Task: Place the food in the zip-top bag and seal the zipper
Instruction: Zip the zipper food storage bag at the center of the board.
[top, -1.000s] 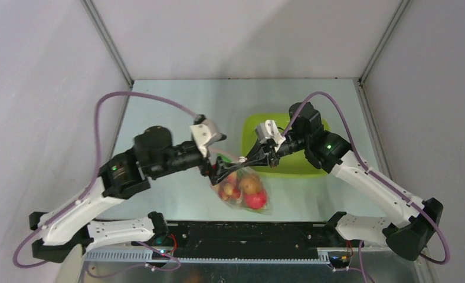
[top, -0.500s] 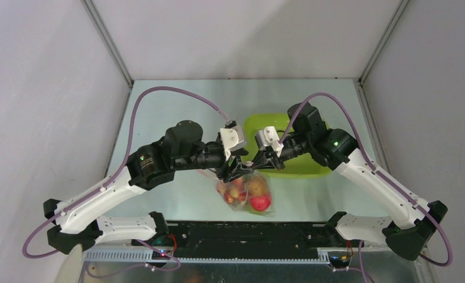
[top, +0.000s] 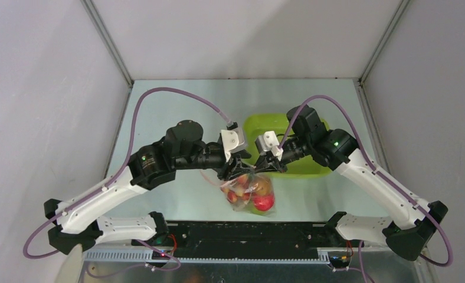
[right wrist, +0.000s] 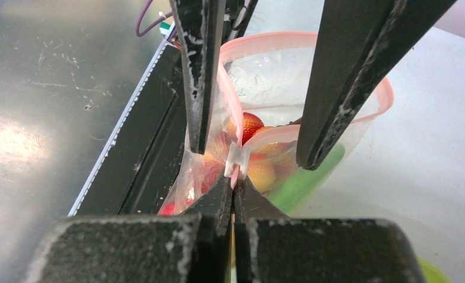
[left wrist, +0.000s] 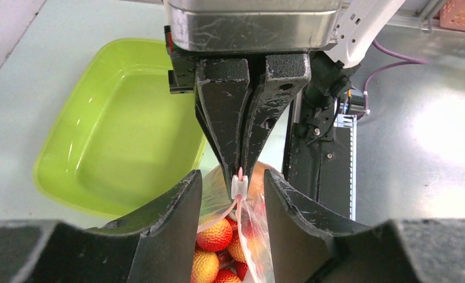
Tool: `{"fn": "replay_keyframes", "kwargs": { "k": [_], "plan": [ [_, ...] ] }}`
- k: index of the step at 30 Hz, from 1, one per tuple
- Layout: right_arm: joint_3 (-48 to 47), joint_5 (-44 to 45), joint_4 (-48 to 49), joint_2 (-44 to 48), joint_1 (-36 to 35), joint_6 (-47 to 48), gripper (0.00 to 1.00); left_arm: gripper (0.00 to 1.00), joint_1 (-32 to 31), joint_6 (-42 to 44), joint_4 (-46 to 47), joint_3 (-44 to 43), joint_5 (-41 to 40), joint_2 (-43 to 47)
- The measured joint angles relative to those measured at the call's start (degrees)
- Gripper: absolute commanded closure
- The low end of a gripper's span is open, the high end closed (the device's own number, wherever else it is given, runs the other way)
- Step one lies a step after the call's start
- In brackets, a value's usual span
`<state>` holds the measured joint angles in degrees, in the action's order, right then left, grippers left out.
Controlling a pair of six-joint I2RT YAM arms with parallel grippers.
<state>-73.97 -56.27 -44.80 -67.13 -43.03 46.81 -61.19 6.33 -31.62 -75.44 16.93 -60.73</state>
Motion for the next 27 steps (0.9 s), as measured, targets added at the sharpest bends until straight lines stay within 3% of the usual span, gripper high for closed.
{"fn": "replay_keyframes", "kwargs": {
  "k": [4, 11, 22, 27],
  "plan": [
    [0.0, 0.3, 0.0, 0.2, 0.0, 0.0, 1.00, 0.52, 0.2, 0.9, -0.1, 0.0, 2.0, -0.7],
    [0.0, 0.3, 0.0, 0.9, 0.0, 0.0, 1.00, 0.62, 0.5, 1.8, -0.2, 0.0, 3.7, -1.1],
    [0.0, 0.3, -0.9, 2.3, 0.0, 1.3, 1.00, 0.66, 1.7, 1.7, 0.0, 0.3, 6.4, -2.7],
    [0.0, 0.6, -1.3, 2.3, -0.1, 1.5, 1.00, 0.75, 1.9, 1.8, -0.1, 0.3, 8.1, -3.7]
  ]
}}
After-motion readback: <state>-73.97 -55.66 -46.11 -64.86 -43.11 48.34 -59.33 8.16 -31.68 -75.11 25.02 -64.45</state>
